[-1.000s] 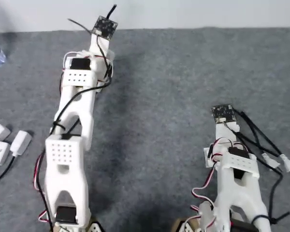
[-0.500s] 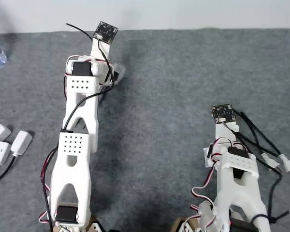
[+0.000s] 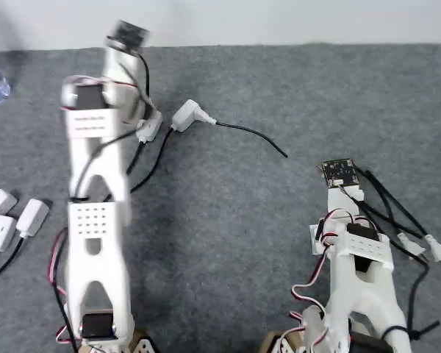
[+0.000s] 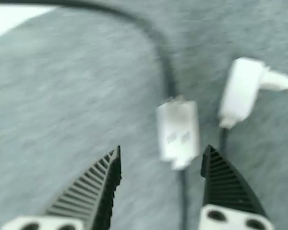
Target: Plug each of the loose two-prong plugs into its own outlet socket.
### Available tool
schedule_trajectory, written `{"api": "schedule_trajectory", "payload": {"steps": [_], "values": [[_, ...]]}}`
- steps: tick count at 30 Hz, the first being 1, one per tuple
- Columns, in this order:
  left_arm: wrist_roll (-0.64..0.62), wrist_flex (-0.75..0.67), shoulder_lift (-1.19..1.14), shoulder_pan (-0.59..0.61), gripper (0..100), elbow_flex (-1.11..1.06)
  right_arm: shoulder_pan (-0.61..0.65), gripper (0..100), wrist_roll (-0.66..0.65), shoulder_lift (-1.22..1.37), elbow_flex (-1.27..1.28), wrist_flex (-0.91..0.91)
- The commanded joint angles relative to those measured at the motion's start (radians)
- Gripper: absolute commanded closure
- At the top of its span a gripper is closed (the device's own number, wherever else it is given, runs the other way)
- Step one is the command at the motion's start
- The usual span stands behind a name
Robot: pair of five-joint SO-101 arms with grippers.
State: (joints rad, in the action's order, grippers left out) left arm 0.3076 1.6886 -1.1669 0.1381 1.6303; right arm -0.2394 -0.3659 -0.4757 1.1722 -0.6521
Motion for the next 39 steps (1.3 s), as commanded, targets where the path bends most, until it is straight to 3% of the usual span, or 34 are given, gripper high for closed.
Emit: {"api": "schedule_trajectory", "payload": {"steps": [1,5,10,15,21,34,39], "values": [[0.066,0.072,0.21,0.206,75,0.002,0.007,96.1,-0.009,0.002,-0.066,0.016],[0.178,0.072,0.293,0.385,75,-0.145,0.007,96.1,-0.009,0.002,-0.066,0.016],[0.364,0.072,0.39,0.512,75,-0.364,0.007,96.1,-0.009,0.002,-0.066,0.016],[0.525,0.071,0.497,0.559,75,-0.702,0.007,96.1,-0.009,0.002,-0.066,0.018],[0.545,0.044,0.678,0.572,75,-1.096,0.008,96.1,-0.009,0.002,-0.066,0.018],[0.545,-0.606,1.007,0.632,75,-1.943,0.008,96.1,-0.009,0.002,-0.066,0.018],[0.543,-0.644,1.037,0.606,75,-2.008,0.008,96.1,-0.009,0.002,-0.066,0.018]]}}
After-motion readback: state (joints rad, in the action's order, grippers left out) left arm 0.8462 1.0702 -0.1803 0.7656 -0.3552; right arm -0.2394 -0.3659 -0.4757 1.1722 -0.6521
